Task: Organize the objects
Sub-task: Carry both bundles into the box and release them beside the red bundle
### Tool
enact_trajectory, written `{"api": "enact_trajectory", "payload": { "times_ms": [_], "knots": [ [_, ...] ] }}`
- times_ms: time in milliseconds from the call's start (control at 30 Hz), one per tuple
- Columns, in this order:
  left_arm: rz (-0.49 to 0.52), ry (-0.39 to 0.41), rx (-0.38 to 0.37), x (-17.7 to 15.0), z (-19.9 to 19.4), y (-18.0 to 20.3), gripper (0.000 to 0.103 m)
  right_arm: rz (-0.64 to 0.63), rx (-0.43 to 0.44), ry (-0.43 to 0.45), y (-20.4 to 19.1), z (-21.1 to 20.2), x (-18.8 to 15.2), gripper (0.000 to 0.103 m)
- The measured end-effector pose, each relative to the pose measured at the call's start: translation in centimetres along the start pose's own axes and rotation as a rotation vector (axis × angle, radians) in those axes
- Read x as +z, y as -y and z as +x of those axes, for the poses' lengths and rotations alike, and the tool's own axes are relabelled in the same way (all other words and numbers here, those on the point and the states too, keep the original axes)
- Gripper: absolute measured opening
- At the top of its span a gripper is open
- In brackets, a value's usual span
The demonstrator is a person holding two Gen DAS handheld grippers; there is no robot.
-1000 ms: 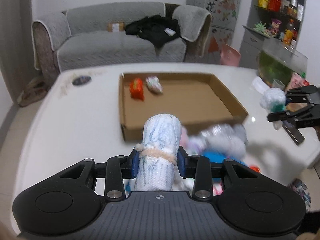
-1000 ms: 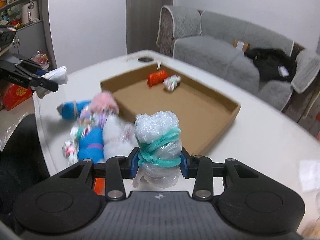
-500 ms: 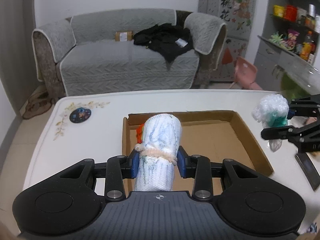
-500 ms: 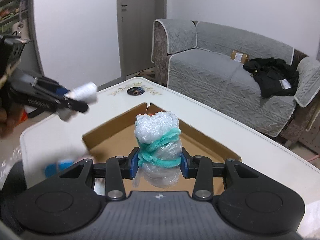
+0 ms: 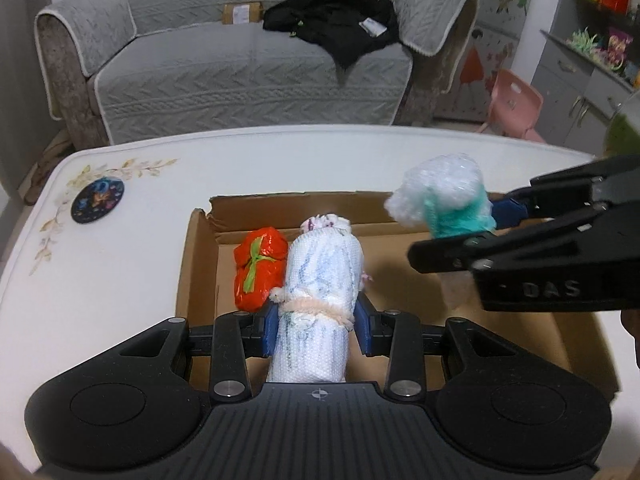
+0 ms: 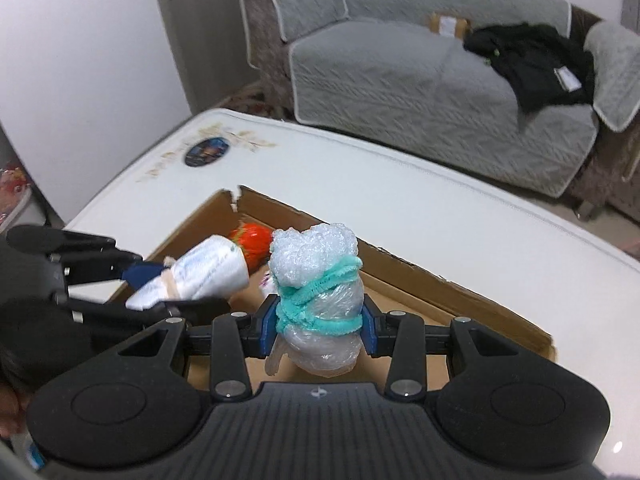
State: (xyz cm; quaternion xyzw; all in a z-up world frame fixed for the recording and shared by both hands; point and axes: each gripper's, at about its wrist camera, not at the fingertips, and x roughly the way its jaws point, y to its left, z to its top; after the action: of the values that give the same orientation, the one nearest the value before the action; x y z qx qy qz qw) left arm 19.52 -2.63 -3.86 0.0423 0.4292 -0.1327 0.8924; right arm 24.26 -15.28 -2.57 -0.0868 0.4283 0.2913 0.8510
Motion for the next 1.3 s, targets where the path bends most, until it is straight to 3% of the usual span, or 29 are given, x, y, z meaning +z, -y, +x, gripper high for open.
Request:
{"api": "enact_trajectory", "payload": {
  "times_ms": [267,467,667,833,967,1300],
  "knots": [
    [0.04,-0.036,0.091,-0.2,2.6,-0.1,0.044,0.02,-0.085,-0.091,0.0,3.6,0.6,0.038],
    [-0.004,-0.047,0.114,0.0,3.5,-0.9,0.046,-0.013,-0.06,-0.118,-1.0,4.2,0.8,0.039],
    [0.034,-0.037,0.159,-0.1,3.8,0.0,0.049,-0.025,-0.069,-0.14,-1.2,4.5,1.0,0.042],
    [0.036,-0.041,0.175,0.0,4.0,0.1,0.051,-0.035,-0.09,-0.154,-1.6,4.7,1.0,0.05],
    [0.037,-0.052,0.185,0.0,3.9,0.1,0.062,-0.036,-0.104,-0.159,-1.7,4.6,0.9,0.062],
    [0.02,-0.058,0.183,0.2,3.6,-0.1,0.066,-0.041,-0.105,-0.151,-2.0,4.0,1.0,0.066]
  ]
}}
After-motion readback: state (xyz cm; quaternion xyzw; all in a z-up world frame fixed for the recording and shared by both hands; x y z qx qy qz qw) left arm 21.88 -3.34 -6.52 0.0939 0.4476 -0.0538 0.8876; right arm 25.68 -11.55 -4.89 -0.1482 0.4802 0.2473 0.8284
